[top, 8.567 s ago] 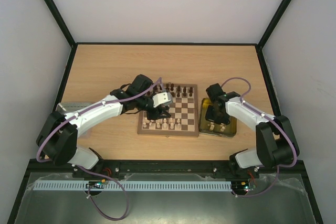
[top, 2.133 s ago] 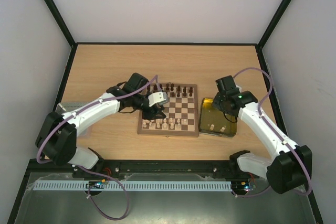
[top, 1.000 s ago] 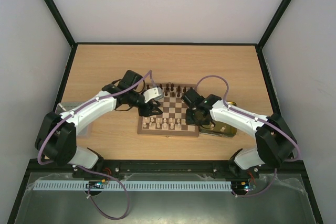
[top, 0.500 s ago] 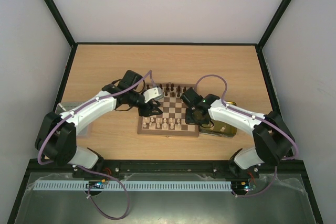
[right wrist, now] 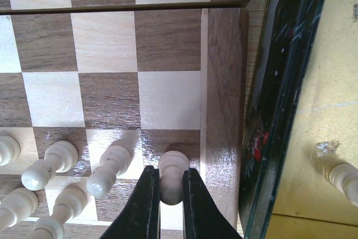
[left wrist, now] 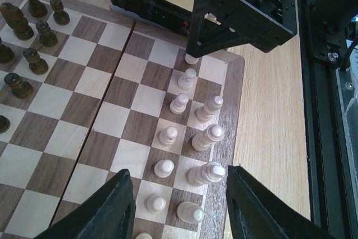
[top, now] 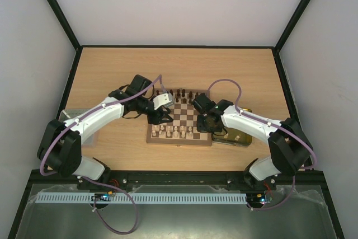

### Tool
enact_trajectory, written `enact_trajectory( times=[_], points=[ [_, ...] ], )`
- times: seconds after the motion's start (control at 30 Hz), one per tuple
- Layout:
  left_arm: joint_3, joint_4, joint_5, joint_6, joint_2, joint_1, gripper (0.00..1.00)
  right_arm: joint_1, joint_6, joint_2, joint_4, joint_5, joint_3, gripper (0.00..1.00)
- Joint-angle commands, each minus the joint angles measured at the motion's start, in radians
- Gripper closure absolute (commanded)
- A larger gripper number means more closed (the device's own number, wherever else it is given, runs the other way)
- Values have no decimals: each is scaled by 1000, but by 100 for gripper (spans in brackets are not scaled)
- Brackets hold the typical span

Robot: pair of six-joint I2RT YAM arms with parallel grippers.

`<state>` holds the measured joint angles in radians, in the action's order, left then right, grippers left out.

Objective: Set up the chess pieces on the board
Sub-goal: Place the chess piece on the chessboard.

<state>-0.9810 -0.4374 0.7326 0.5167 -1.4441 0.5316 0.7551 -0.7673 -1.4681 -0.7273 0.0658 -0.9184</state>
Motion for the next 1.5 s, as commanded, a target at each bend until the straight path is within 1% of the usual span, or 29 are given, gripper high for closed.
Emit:
enact_trajectory(
  times=[0.0,0.37,0.53,0.83,1.17,1.47],
  points=[
    [-1,-14,20,21,2,-4,53,7,-6,-11,1,-27,-22,98],
    [0,-17,20,22,6,-5,53,7,-7,-12,8,-14,-18,98],
    [0,-17,21,22,5,-5,53,7,-3,-13,11,-5,-18,93],
    [1,-17,19,23,6,-6,53,7,-9,-15,17,5,-20,90],
    [1,-17,21,22,7,-6,53,7,-4,-12,16,17,-8,90],
    [1,-15,21,22,8,-6,53,7,-2,-16,-1,-10,-11,93]
  ],
)
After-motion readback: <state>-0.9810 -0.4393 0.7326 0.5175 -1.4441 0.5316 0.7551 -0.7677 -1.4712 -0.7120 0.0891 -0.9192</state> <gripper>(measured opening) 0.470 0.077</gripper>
